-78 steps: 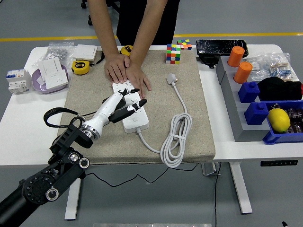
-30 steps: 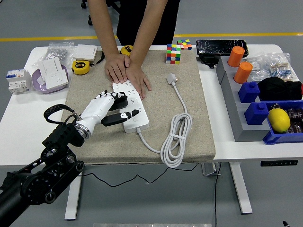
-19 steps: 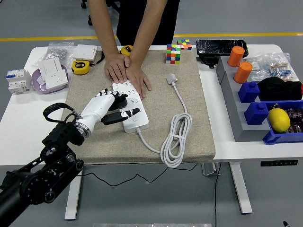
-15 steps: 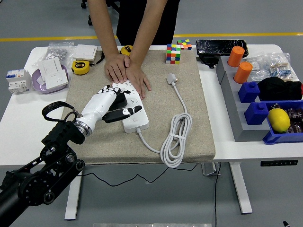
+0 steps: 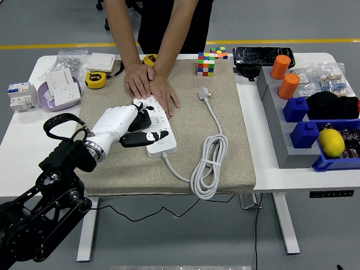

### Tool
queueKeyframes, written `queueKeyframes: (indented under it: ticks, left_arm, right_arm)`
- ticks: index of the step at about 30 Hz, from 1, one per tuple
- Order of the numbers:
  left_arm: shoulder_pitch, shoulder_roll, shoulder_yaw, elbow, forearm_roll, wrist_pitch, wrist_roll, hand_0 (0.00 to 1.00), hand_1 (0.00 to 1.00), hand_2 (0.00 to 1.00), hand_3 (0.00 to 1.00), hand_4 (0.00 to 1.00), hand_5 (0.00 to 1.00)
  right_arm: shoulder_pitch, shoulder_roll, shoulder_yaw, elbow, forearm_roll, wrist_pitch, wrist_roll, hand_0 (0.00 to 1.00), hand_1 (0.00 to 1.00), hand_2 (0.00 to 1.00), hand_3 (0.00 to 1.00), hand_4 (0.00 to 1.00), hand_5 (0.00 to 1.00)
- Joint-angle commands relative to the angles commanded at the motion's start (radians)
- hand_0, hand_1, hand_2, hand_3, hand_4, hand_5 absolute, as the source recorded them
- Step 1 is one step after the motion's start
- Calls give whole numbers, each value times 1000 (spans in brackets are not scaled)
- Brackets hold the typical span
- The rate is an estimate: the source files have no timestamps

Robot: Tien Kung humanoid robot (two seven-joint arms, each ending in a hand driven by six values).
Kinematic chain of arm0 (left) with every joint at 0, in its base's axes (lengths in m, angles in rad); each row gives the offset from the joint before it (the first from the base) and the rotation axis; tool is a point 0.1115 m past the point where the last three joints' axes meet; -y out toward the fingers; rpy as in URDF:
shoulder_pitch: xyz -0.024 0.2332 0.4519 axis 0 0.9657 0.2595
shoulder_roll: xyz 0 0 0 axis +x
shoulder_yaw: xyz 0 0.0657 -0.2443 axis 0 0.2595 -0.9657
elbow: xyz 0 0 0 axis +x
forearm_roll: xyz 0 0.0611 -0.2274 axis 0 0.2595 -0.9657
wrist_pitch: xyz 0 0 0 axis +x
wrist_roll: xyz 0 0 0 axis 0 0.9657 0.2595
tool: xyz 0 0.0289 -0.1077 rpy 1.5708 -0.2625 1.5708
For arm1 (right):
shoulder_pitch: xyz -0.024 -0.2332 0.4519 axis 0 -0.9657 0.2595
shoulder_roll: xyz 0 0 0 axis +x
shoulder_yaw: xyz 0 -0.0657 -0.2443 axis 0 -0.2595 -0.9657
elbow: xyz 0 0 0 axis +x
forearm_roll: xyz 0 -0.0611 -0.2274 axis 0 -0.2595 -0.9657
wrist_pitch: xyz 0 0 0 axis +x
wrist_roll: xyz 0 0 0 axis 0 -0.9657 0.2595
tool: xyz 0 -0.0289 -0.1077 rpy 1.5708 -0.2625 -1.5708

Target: Pick up the plug,place it near the board,insert it into the board,press the button

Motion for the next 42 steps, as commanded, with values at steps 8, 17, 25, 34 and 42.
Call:
queueKeyframes:
  ticks: [8,17,25,34,42]
  left_arm:
    - [-5,0,28,27,-11,-73,41,181,51,156,789,587,67]
    - [-50,-30,90,152,-25,-58,28,162,39,152,886,504,2]
    - [-71,-43,108,196,-29,-62,22,163,38,151,882,507,2]
    - [-74,-40,120,201,-90,-71,2,164,38,151,858,506,2]
    - [-75,-42,127,203,-97,-70,-3,164,38,152,849,509,2]
  right_arm:
    - [4,-1,-9,0,8,0,2,976,901,837,854,998,998]
    - [4,-1,-9,0,6,0,0,976,900,835,850,998,998]
    - [4,-1,-6,0,4,-1,0,977,901,835,850,998,998]
    - [5,-1,-8,0,7,-1,1,977,902,835,849,998,998]
    - [4,-1,-6,0,6,-1,1,977,902,835,849,998,998]
